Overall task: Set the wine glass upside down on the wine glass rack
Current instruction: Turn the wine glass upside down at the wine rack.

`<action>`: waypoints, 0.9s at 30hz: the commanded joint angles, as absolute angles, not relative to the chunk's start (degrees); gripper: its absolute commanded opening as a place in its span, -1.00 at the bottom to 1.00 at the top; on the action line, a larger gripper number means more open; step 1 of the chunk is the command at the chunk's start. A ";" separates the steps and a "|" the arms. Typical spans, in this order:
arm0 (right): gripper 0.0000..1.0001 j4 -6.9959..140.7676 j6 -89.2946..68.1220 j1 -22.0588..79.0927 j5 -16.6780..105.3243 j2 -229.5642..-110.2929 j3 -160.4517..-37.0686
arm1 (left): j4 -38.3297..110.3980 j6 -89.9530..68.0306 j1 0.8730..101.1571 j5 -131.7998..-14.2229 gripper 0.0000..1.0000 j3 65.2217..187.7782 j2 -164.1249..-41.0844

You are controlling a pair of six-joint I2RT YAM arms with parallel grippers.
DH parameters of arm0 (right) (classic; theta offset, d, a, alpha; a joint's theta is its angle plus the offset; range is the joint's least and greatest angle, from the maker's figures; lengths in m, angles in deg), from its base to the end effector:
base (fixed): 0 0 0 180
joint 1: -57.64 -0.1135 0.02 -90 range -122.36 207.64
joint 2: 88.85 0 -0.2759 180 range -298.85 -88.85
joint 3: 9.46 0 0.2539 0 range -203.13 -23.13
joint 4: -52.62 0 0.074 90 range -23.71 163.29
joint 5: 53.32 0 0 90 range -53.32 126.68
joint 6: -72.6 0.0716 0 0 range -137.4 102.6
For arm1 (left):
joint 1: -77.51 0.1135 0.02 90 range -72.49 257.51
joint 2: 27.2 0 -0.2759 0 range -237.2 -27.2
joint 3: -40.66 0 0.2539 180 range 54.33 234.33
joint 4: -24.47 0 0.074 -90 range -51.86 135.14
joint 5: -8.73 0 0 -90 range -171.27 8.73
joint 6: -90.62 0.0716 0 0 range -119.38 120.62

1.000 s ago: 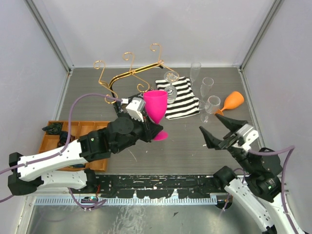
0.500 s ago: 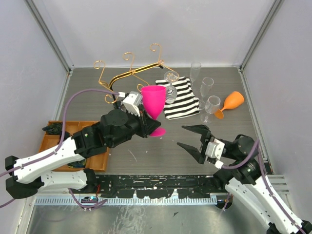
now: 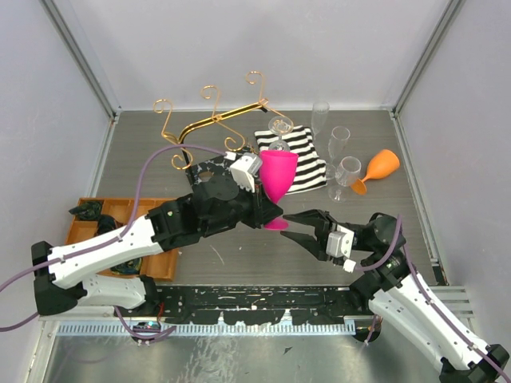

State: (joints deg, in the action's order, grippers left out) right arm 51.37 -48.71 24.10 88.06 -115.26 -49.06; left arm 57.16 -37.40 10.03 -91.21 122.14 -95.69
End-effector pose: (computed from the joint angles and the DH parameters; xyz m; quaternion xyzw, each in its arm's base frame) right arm 0.0816 0.1212 0.3238 -0.5852 0.2823 0.2794 0.7069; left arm 0.1272 -0.2745 0.3785 0.1589 0.8005 -0.4137 0.4036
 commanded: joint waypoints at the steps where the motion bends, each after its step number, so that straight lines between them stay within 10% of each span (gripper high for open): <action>1: -0.12 48.11 -48.40 23.51 89.24 -114.69 -48.91 | 53.79 -38.13 10.22 -89.23 -1.00 125.07 -96.57; 19: -0.98 51.32 -45.02 22.45 84.92 -118.24 -51.41 | 51.85 -37.68 10.32 -88.05 -1.00 123.99 -95.47; 27: -0.99 47.85 -37.76 22.32 81.04 -116.52 -51.28 | 52.20 -36.74 10.28 -87.71 -0.34 124.43 -94.89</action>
State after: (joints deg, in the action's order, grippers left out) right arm 49.43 -44.10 22.60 84.10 -117.10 -49.93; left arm 55.94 -38.06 10.73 -89.85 123.23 -96.58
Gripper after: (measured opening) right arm 0.043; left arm 0.272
